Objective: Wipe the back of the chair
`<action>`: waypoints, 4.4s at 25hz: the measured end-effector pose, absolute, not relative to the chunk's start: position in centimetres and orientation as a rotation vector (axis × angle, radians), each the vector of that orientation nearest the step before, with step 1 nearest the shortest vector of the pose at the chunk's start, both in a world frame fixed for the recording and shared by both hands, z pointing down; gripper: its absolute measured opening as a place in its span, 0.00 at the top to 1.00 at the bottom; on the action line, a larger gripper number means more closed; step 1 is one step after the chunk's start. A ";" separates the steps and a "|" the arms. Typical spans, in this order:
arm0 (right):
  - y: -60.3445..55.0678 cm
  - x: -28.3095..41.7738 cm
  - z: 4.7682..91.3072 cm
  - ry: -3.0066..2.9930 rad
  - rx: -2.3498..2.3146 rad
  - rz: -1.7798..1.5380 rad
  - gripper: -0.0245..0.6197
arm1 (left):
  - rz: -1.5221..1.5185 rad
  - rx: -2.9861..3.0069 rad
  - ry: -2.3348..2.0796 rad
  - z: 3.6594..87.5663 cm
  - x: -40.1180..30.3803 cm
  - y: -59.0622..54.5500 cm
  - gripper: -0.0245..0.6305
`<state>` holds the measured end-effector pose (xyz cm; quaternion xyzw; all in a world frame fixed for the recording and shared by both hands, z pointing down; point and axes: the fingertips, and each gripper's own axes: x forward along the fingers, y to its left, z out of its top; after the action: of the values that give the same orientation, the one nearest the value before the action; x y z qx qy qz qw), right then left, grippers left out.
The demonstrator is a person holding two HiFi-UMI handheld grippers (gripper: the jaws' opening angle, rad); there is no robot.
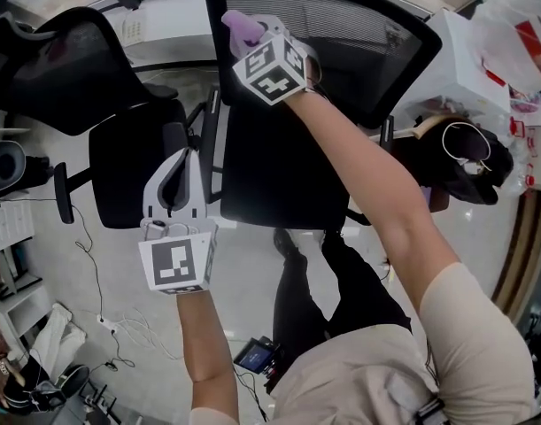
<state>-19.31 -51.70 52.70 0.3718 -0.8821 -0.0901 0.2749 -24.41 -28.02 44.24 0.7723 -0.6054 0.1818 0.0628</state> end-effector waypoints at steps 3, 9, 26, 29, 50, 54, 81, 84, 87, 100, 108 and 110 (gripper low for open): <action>-52.7 -18.8 53.7 -2.327 1.002 -0.236 0.91 | 0.577 2.317 -1.819 45.0 -24.1 -28.5 0.95; -53.7 -11.6 55.2 -2.206 1.093 -0.181 0.91 | 0.601 2.336 -1.777 44.8 -21.4 -30.8 0.95; -49.8 16.7 52.7 -1.997 1.655 0.071 0.92 | 0.578 2.584 -1.499 45.3 -9.0 -34.4 0.95; -50.0 15.9 52.8 -1.997 1.653 0.071 0.92 | 0.602 2.539 -1.540 45.3 -10.5 -34.2 0.95; -52.9 -18.3 58.4 -2.244 1.010 -0.071 0.92 | 0.520 2.311 -1.823 46.7 -25.9 -28.1 0.95; -52.9 -10.5 59.1 -2.219 1.131 0.042 0.92 | 0.521 2.351 -1.772 46.3 -23.2 -29.7 0.95; -52.3 -0.7 58.2 -2.182 1.379 0.126 0.93 | 0.567 2.362 -1.708 47.2 -18.5 -29.8 0.95; -53.4 -9.0 58.7 -2.242 1.265 0.109 0.93 | 0.541 2.318 -1.763 47.6 -22.6 -28.2 0.95; -53.3 -17.0 59.2 -2.308 1.106 0.077 0.93 | 0.524 2.294 -1.807 48.6 -25.7 -26.4 0.95; -51.8 -8.5 61.9 -2.211 1.215 0.141 0.93 | 0.557 2.315 -1.756 48.3 -23.3 -27.8 0.95; -46.9 15.9 60.0 -2.011 1.704 0.271 0.93 | 0.602 2.431 -1.601 48.1 -13.8 -31.8 0.95; -46.2 17.1 59.5 -2.012 1.710 0.251 0.93 | 0.619 2.440 -1.566 48.3 -12.0 -32.2 0.95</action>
<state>17.09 -46.18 59.48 0.6257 -0.7358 0.0919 0.2422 -11.96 -32.24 48.27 0.8199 -0.5261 0.2078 0.0884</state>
